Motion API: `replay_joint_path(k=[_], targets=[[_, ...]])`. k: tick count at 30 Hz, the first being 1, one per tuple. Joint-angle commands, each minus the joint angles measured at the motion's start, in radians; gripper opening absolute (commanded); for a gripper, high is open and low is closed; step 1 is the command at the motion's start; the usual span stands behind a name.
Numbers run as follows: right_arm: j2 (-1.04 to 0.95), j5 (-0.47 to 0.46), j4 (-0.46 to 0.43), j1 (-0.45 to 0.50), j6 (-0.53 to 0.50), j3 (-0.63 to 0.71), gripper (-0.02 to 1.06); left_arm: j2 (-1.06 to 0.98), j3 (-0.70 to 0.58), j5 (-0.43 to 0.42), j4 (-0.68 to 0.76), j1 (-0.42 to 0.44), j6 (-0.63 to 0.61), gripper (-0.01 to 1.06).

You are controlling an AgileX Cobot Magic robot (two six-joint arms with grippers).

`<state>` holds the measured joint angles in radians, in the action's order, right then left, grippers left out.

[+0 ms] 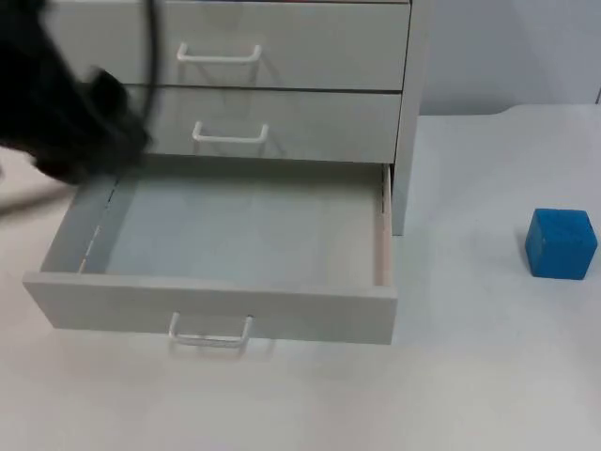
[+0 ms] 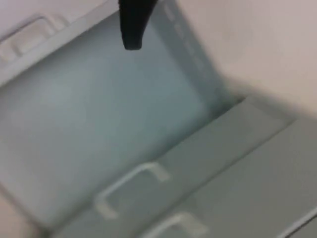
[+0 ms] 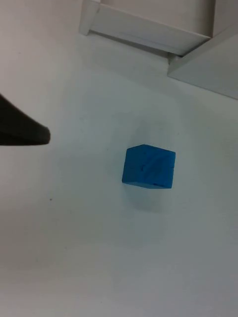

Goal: Open the drawer with the left hand, place the block into the drawer with the right hand, then close the drawer with the left hand.

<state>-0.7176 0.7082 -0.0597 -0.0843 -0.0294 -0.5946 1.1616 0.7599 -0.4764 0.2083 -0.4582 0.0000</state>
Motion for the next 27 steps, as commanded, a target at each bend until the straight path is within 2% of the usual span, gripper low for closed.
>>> replay_joint_path(k=[1,5,6,10,17,19,20,21,23,27], targets=[[0.000,-0.014,-0.005,0.006,-0.009,0.001,1.05,-0.045,0.002,-0.020,-0.099,0.112,0.000,0.70],[0.000,-0.016,-0.005,0.006,-0.009,0.001,1.05,-0.102,0.002,-0.075,-0.201,0.307,0.000,0.70],[0.000,-0.016,-0.005,0.006,-0.009,0.001,1.05,-0.102,0.002,-0.075,-0.201,0.307,0.000,0.70],[0.000,-0.016,-0.005,0.006,-0.009,0.001,1.05,-0.147,0.002,-0.125,-0.219,0.412,0.000,0.70],[0.000,-0.016,-0.005,0.006,-0.009,0.001,1.05,-0.185,0.002,-0.149,-0.227,0.418,0.062,0.70],[0.000,-0.016,-0.005,0.006,-0.009,0.001,1.05,-0.189,0.002,-0.160,-0.227,0.418,0.081,0.78],[0.000,-0.016,-0.005,0.006,-0.009,0.001,1.05,-0.189,0.002,-0.163,-0.229,0.418,0.081,0.86],[0.000,-0.016,-0.005,0.006,-0.009,0.001,1.05,-0.189,0.002,-0.163,-0.229,0.418,0.081,0.86],[0.000,-0.016,-0.005,0.006,-0.009,0.001,1.05,-0.189,0.002,-0.173,-0.229,0.418,0.071,1.05],[0.000,-0.018,-0.005,0.006,-0.009,0.001,1.05,-0.191,0.002,-0.173,-0.239,0.418,0.017,1.05]])
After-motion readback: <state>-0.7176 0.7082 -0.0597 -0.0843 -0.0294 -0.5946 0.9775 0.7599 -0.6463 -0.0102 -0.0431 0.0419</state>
